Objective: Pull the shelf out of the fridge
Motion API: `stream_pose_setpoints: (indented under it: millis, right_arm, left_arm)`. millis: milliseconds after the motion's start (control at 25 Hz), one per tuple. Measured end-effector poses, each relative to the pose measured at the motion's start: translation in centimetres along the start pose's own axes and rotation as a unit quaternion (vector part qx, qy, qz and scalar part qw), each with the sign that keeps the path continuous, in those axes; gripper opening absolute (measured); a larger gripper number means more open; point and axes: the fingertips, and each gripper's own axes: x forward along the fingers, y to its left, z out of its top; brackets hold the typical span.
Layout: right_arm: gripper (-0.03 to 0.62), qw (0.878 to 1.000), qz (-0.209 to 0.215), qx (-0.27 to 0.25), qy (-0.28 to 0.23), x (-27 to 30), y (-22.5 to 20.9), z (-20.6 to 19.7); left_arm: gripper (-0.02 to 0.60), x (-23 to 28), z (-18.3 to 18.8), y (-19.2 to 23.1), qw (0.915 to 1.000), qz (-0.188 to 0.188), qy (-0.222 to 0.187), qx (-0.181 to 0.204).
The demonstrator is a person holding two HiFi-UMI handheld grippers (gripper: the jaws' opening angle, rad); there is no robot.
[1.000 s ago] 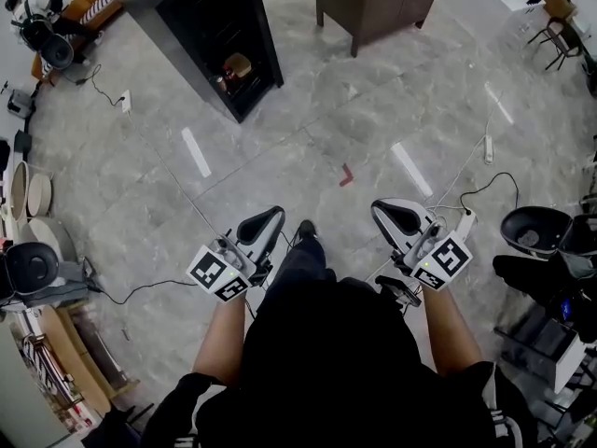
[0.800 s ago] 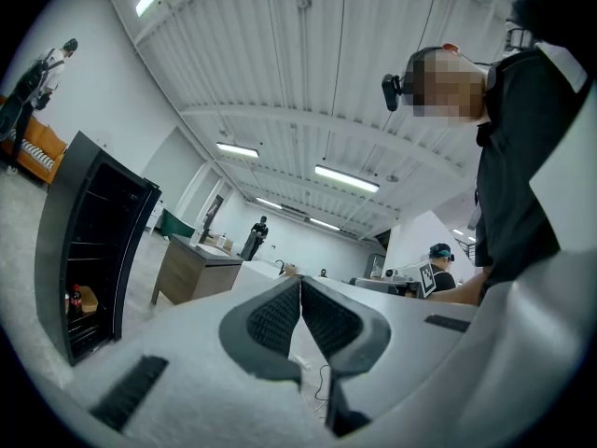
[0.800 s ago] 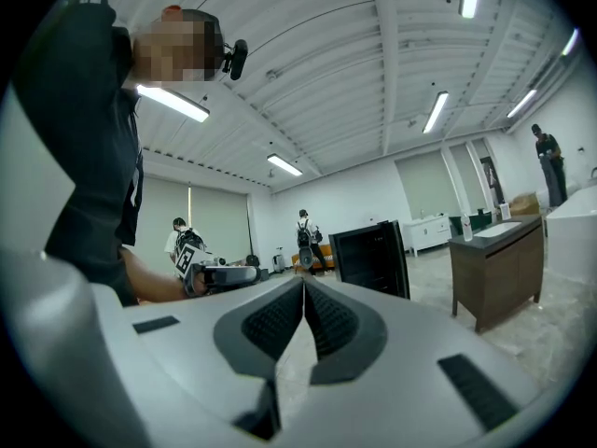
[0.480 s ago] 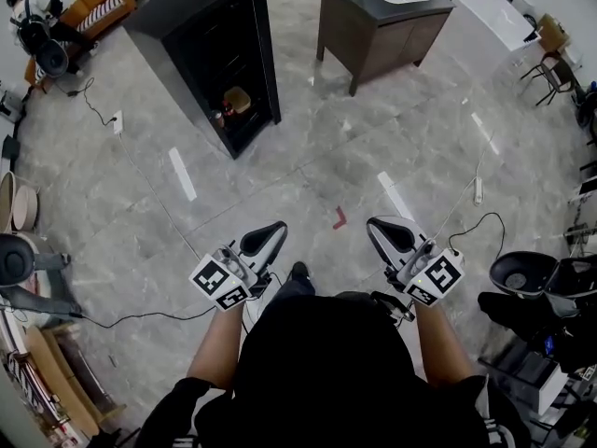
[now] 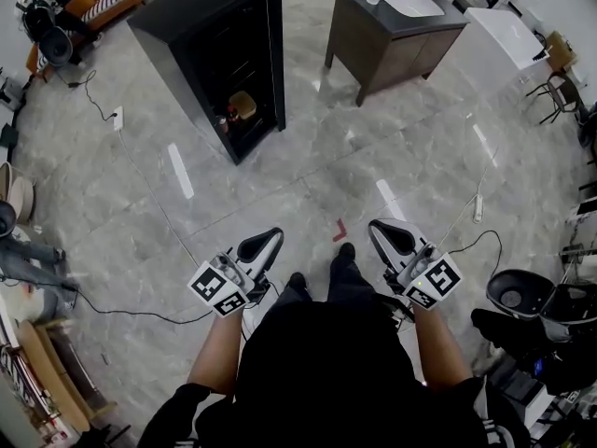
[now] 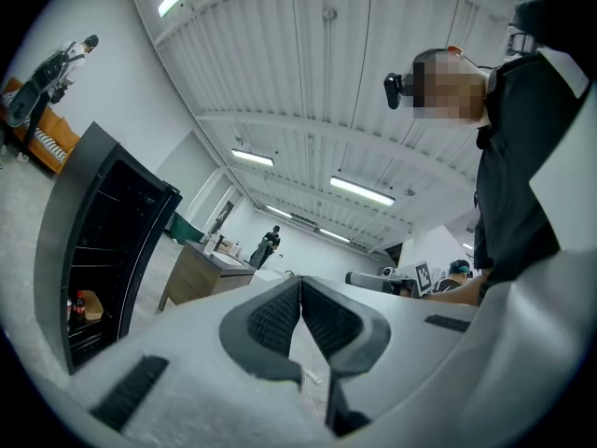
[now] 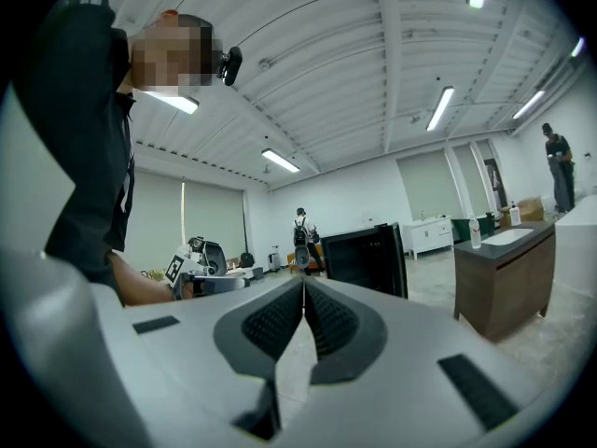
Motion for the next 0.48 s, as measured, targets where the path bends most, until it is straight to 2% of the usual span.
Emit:
stream_pose_setpoints:
  millis: [240, 480]
  right_arm:
    - [0.026, 1.000, 0.022, 0.000, -0.002, 2.7, -3.2, 0.1]
    - [0.026, 0.999, 0.039, 0.015, -0.011, 4.8, -9.0, 1.0]
  left_arm:
    - [0.023, 2.0, 0.3, 3.2, 0.9997, 0.022, -0.003, -0.003]
    - [0.023, 6.8, 1.5, 5.4, 0.9991, 0.040, 0.005, 0.008]
